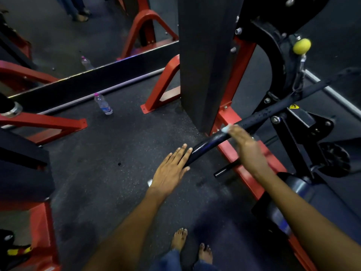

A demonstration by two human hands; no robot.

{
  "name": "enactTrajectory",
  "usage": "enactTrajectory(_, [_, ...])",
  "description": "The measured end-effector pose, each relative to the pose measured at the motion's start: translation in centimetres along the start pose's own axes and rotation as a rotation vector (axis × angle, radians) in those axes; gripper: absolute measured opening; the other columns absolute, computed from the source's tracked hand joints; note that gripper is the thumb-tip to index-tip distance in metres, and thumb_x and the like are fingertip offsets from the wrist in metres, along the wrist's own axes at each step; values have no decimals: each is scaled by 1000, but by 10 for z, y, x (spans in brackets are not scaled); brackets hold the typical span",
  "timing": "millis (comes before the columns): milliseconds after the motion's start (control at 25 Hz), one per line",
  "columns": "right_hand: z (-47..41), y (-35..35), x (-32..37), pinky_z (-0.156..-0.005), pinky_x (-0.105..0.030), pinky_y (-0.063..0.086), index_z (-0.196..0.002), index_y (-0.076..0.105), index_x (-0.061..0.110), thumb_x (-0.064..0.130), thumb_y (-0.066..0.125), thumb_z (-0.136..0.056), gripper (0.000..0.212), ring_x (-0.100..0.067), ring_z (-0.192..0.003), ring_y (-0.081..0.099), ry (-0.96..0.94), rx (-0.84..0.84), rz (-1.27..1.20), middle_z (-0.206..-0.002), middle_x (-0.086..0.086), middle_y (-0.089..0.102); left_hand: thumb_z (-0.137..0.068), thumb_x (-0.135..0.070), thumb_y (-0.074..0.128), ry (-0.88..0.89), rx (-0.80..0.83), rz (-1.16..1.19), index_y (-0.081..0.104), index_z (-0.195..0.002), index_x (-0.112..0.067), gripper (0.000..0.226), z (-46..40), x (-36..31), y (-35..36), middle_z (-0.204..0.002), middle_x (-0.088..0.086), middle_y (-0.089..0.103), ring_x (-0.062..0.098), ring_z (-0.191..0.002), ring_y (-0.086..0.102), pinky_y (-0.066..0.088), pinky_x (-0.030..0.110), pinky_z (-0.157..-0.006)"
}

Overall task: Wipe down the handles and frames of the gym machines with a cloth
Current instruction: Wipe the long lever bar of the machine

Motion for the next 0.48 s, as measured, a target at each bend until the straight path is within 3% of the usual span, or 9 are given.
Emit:
enactTrajectory(80, [-3, -7, -17, -113, -35, 31, -123, 61, 15, 6, 50, -92, 35, -20, -128, 48, 260, -80, -30, -133, -6, 56, -95, -36, 34, 30, -11, 11, 27, -147, -13, 58, -1, -2, 0, -149, 10, 40, 23, -128, 51, 45, 33, -100])
enactTrajectory(120, [0, 1, -2, -112, -33, 32, -123, 61, 16, 18, 48, -94, 31, -18, -127, 49, 244, -36, -23, -132, -3, 57, -95, -35, 40, 45, -17, 9, 27, -147, -14, 57, -2, -3, -1, -149, 11, 40, 24, -128, 51, 47, 33, -98])
enactTrajectory(160, [3, 5, 18, -114, -28, 27, -125, 60, 18, 23, 45, -96, 34, -15, -129, 46, 147, -17, -44, -135, -1, 55, -93, -33, 47, 58, -20, 15, 27, -147, -14, 60, -2, -4, -1, -149, 12, 40, 25, -128, 51, 48, 32, -96])
enactTrajectory(200, [12, 17, 44, -116, -23, 20, -129, 57, 14, 16, 42, -96, 37, -16, -132, 43, 21, 111, -93, -138, -3, 51, -90, -31, 51, 65, -14, 23, 27, -147, -15, 64, -2, -4, -1, -149, 13, 40, 25, -128, 51, 50, 32, -94])
enactTrajectory(280, [22, 23, 58, -116, -17, 8, -131, 53, 5, 1, 44, -90, 42, -19, -133, 40, -251, 164, -11, -141, -10, 47, -88, -31, 54, 71, 0, 23, 26, -147, -16, 67, -2, -3, -1, -149, 13, 40, 25, -129, 51, 52, 30, -90])
enactTrajectory(320, [18, 17, 44, -116, -17, 9, -132, 52, 6, -1, 44, -92, 41, -17, -134, 38, -246, 166, -9, -142, -8, 46, -88, -31, 53, 69, 6, 17, 25, -147, -15, 67, -2, -3, -1, -149, 13, 40, 25, -129, 50, 52, 29, -89])
enactTrajectory(400, [0, -1, -10, -117, -23, 16, -130, 54, 12, -3, 43, -95, 40, -11, -133, 39, 72, 22, -106, -141, -2, 48, -90, -31, 50, 67, 36, 17, 23, -148, -15, 66, -2, -3, 0, -150, 13, 38, 26, -131, 48, 51, 29, -90])
enactTrajectory(480, [-5, -12, -41, -116, -31, 24, -128, 56, 12, -5, 46, -91, 42, -16, -131, 44, 362, -166, -161, -138, -4, 51, -92, -31, 47, 69, 48, 16, 19, -149, -16, 65, -3, -2, 2, -152, 12, 35, 26, -133, 45, 50, 31, -93])
Point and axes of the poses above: each hand's wrist, its own z-axis away from the middle knuckle, its own y-axis out of the palm, x = y × z, the point moved 5 cm from there along -z, towards the middle knuckle
